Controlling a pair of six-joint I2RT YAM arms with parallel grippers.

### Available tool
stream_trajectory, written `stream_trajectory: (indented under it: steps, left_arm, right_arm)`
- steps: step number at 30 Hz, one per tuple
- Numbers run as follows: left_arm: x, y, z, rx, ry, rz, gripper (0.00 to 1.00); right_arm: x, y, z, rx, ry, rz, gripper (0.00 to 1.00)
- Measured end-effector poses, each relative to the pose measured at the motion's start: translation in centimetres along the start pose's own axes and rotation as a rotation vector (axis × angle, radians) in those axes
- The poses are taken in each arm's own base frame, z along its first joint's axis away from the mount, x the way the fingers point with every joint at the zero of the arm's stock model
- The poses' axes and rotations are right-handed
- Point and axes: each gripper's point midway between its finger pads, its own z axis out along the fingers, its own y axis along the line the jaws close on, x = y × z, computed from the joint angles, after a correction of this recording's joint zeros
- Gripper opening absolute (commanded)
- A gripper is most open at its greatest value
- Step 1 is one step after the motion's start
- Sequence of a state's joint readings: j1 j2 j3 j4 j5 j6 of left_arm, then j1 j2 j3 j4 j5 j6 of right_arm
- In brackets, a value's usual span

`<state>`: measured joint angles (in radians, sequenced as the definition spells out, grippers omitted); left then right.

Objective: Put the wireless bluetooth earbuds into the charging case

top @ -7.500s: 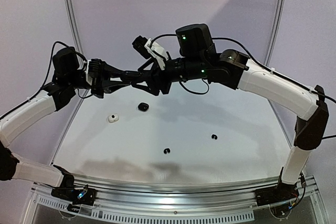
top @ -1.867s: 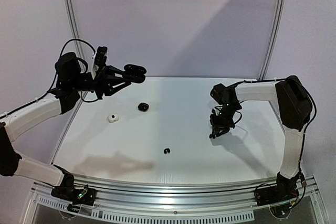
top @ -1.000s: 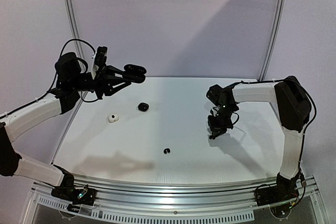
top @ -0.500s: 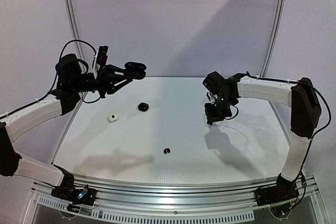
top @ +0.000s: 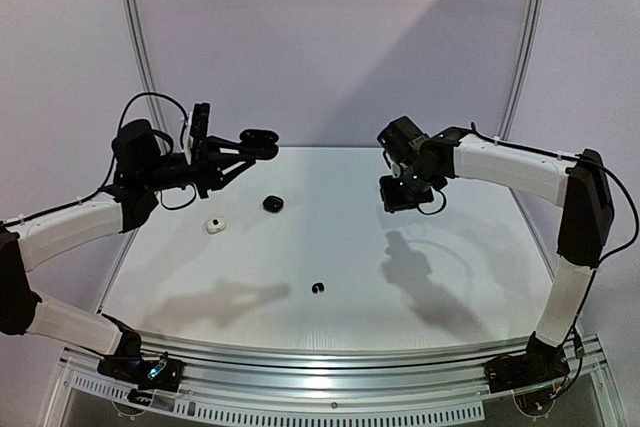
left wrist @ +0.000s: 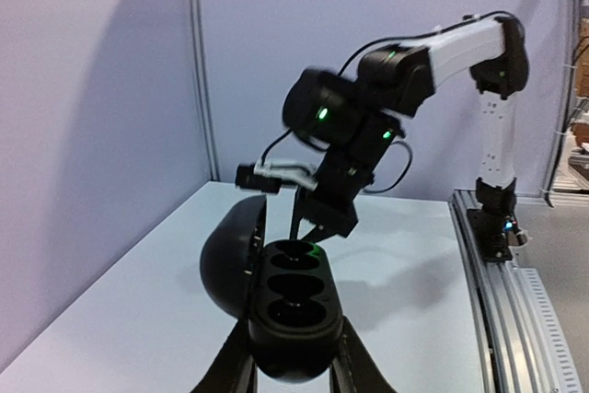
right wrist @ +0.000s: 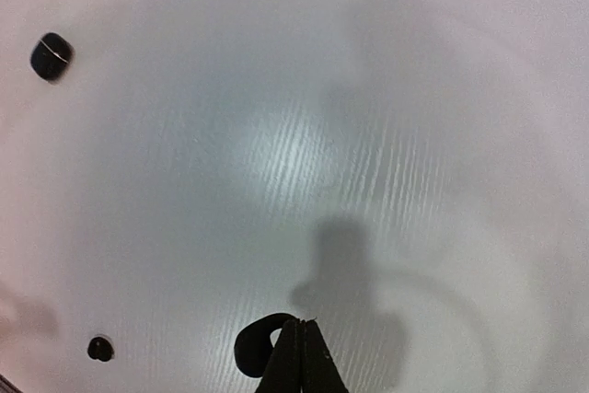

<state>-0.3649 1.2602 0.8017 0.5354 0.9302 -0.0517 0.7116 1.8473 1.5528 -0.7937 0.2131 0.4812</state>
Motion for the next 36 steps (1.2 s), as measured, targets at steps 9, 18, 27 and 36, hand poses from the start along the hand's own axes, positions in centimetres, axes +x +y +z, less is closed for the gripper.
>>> stream_trajectory:
  steps: [9,18,27,36]
  left_arm:
    - [8.9,0.7,3.3,-0.127,0.092,-0.056,0.00]
    - [9.0,0.4,6.4,-0.210,0.005,0.004,0.00]
    - [7.5,-0.6,6.7,-0.255,-0.079,0.103,0.00]
    - [7.3,-0.3,6.7,-0.287,-0.085,0.110,0.00]
  right_arm:
    - [-5.9,5.6,-7.2,-0.123,-0.284,-0.039,0.00]
    - [-6.5,11.0,-10.5,-0.209,-0.410,-0.073,0.00]
    - [-5.5,16.2,-13.8,-0.303,-0.515,-0.115,0.00]
    - [-6.3,16.9,-15.0,-0.316,-0.578,-0.103,0.00]
